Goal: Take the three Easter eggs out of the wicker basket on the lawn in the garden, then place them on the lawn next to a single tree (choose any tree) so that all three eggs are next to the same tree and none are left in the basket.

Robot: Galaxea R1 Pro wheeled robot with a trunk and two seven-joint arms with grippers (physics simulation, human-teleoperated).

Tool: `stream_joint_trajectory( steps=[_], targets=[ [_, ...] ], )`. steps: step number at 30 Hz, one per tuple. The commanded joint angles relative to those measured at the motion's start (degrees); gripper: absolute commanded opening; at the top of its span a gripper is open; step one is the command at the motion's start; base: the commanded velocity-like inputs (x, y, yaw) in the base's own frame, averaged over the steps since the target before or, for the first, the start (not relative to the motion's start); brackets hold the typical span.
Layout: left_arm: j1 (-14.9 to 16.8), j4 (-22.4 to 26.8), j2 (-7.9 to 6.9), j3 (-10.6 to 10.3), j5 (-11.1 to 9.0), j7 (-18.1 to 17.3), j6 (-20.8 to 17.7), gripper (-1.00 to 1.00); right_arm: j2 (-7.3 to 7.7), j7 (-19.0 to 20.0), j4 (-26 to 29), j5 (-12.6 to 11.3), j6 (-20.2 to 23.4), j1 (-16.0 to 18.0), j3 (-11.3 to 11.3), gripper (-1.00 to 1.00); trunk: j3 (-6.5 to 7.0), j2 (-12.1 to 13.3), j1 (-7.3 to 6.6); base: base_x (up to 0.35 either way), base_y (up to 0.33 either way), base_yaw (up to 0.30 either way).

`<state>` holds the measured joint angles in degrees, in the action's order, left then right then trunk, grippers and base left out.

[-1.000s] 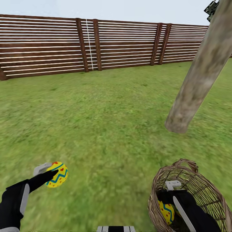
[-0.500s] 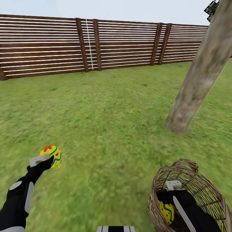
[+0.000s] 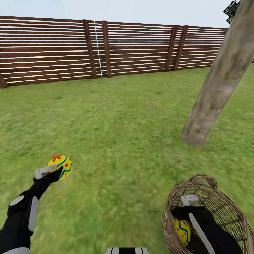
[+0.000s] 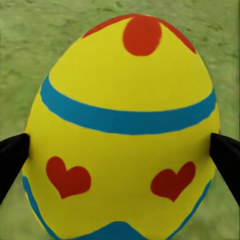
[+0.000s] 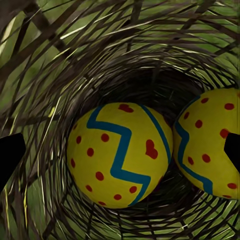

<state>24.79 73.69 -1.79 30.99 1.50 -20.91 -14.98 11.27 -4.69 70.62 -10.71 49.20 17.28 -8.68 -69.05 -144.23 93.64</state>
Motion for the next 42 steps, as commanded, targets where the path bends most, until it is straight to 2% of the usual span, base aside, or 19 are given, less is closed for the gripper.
stream_joint_trajectory(
  steps=[1,4,5,6,7,9,13,15,18,20,22,27,31,42],
  targets=[
    [0.0,0.5,0.03,0.3,0.2,-0.6,-0.2,-1.00,0.06,-0.5,0.1,-0.5,0.2,0.0,-0.1,1.00,-0.05,0.0,-0.01,0.000,0.000,0.000],
    [0.0,3.1,0.06,0.2,0.2,-0.7,0.1,-1.00,0.03,-0.6,0.1,-0.5,0.2,0.0,-0.2,1.00,-0.05,0.0,-0.01,0.000,0.000,0.000],
    [0.0,3.8,-0.06,0.3,0.1,-0.5,1.6,-1.00,-0.05,-0.6,0.1,-0.5,0.1,0.0,-0.2,1.00,-0.05,0.0,-0.01,0.000,0.000,0.000],
    [0.1,4.2,-0.21,0.3,-0.3,-0.2,3.6,-1.00,-0.09,-0.6,0.1,-0.5,0.1,0.0,-0.3,1.00,-0.05,0.0,-0.01,0.000,0.000,0.000],
    [0.1,4.6,-0.40,0.3,-1.9,1.2,4.9,-1.00,-0.06,-0.6,0.1,-0.5,0.1,0.0,-0.2,1.00,-0.05,0.0,-0.01,0.000,0.000,0.000],
    [0.1,5.0,-0.43,0.2,-2.9,3.7,5.3,-1.00,-0.01,-0.6,0.1,-0.5,0.1,0.0,-0.2,1.00,-0.05,0.0,-0.01,0.000,0.000,0.000],
    [0.1,5.1,-0.20,0.2,-3.4,4.4,4.7,-1.00,0.02,-0.6,0.1,-0.5,0.1,0.0,-0.1,1.00,-0.05,0.0,-0.01,0.000,0.000,0.000],
    [0.1,5.3,-0.08,0.3,-4.5,4.2,5.1,-1.00,0.06,-0.6,0.1,-0.5,0.1,0.0,-0.2,1.00,-0.05,0.0,-0.01,0.000,0.000,0.000],
    [0.1,5.6,-0.21,0.1,-7.7,2.1,5.3,-1.00,0.03,-0.6,0.1,-0.5,0.1,0.0,-0.2,1.00,-0.05,0.0,-0.01,0.000,0.000,0.000],
    [0.1,5.5,-0.19,0.1,-8.1,-1.7,5.3,-1.00,0.05,-0.6,0.2,-0.5,0.1,0.0,-0.2,1.00,-0.05,0.0,-0.01,0.000,0.000,0.000],
    [0.1,5.5,-0.16,0.2,-8.2,-3.2,5.3,-1.00,0.05,-0.6,0.5,-0.5,0.1,0.0,-0.2,1.00,-0.05,0.0,-0.01,0.000,0.000,0.000],
    [0.1,5.4,-0.15,0.4,-9.0,-3.5,4.7,-1.00,-0.02,-0.6,0.8,-0.5,0.1,0.0,-0.2,1.00,-0.05,0.0,-0.01,0.000,0.000,0.000],
    [0.1,5.1,-0.32,0.5,-12.0,-3.6,4.8,-1.00,-0.02,-0.6,0.8,-0.5,0.1,0.0,-0.2,1.00,-0.05,0.0,-0.01,0.000,0.000,0.000],
    [0.1,5.0,-0.24,0.3,-12.2,-3.5,4.6,-1.00,-0.02,-0.6,0.8,-0.6,0.2,0.0,-0.2,1.00,-2.26,-0.2,0.25,0.000,0.000,0.000]
  ],
)
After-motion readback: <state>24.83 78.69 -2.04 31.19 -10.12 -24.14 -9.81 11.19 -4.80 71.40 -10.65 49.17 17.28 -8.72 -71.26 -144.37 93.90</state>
